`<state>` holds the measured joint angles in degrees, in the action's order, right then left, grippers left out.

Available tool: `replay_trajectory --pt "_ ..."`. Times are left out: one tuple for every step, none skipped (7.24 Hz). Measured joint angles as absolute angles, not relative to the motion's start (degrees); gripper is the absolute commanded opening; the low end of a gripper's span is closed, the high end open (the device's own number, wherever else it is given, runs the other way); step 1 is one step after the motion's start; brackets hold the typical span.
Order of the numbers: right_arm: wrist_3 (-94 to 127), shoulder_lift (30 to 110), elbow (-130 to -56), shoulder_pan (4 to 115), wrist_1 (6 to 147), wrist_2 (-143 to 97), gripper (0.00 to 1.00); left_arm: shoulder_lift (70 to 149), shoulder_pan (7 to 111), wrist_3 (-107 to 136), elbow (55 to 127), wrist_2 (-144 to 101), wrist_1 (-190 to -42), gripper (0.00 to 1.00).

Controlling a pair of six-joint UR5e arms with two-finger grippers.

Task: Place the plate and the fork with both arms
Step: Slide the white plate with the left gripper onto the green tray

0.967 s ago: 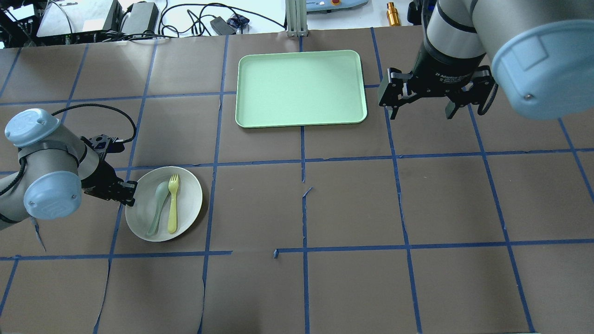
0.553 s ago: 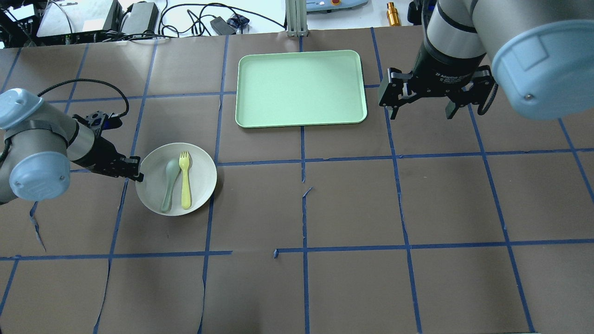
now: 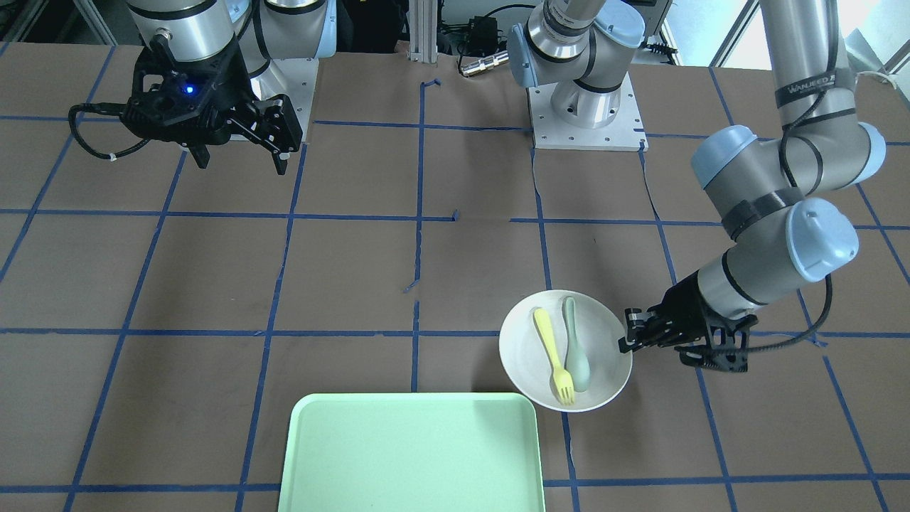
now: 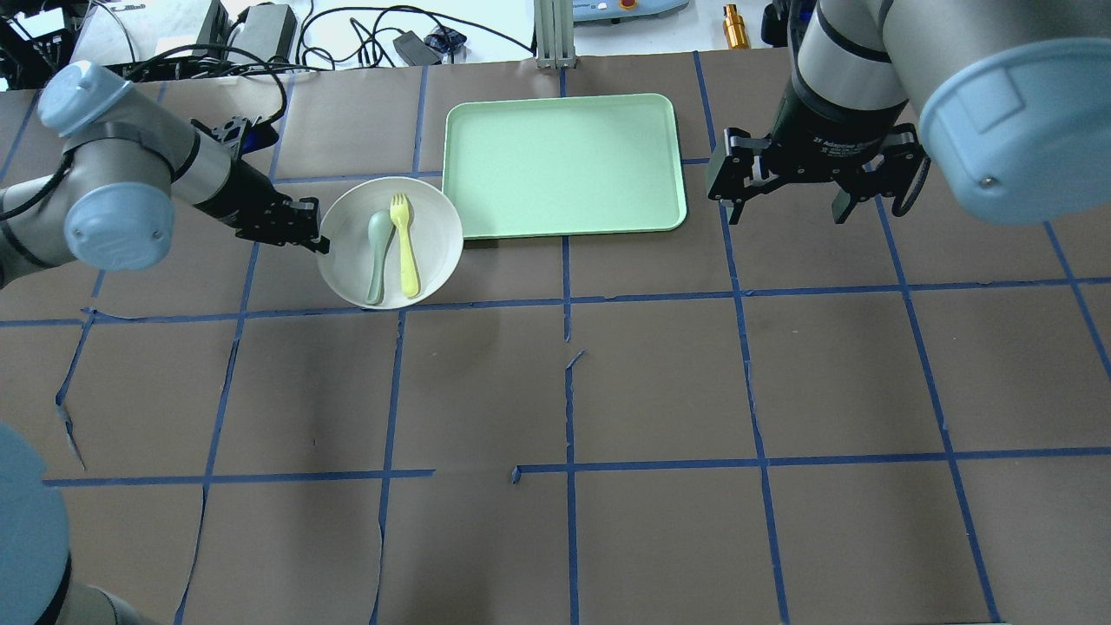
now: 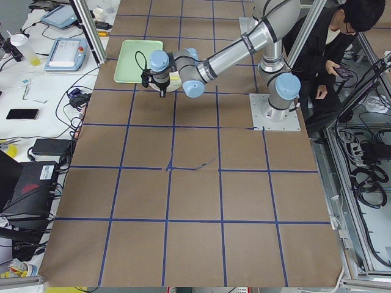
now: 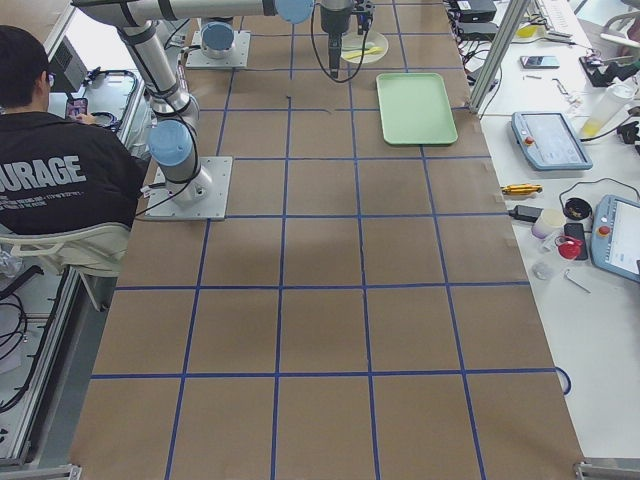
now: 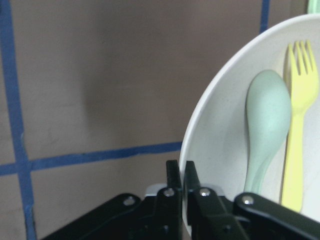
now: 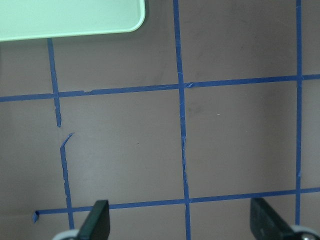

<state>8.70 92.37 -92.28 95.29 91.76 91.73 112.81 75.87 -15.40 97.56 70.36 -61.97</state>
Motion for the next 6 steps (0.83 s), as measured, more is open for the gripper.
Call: replay_trajectory --pt "8.7 92.4 -92.3 95.3 91.7 91.7 1.0 117.0 79.0 -12.7 91.0 69.5 -64.2 0.0" --pt "8.7 92.4 -92.3 95.3 91.7 91.7 1.0 121.1 81.8 -10.0 84.9 69.0 -65.9 0.0" --pt "8.7 92.4 -92.3 95.4 91.7 91.7 1.0 124.9 84.4 -6.9 79.7 68.7 -66.6 0.0" --pt "8.7 92.4 -92.4 95.4 91.7 91.7 1.0 128.4 86.7 -4.1 75.6 68.5 -66.6 0.0" --pt "8.7 92.4 -92.4 95.4 91.6 91.7 1.0 131.5 88.6 -1.4 71.9 68.4 -66.5 0.0" --pt "8.7 92.4 -92.5 95.4 91.6 91.7 1.0 134.4 90.3 0.7 68.4 68.2 -66.3 0.0"
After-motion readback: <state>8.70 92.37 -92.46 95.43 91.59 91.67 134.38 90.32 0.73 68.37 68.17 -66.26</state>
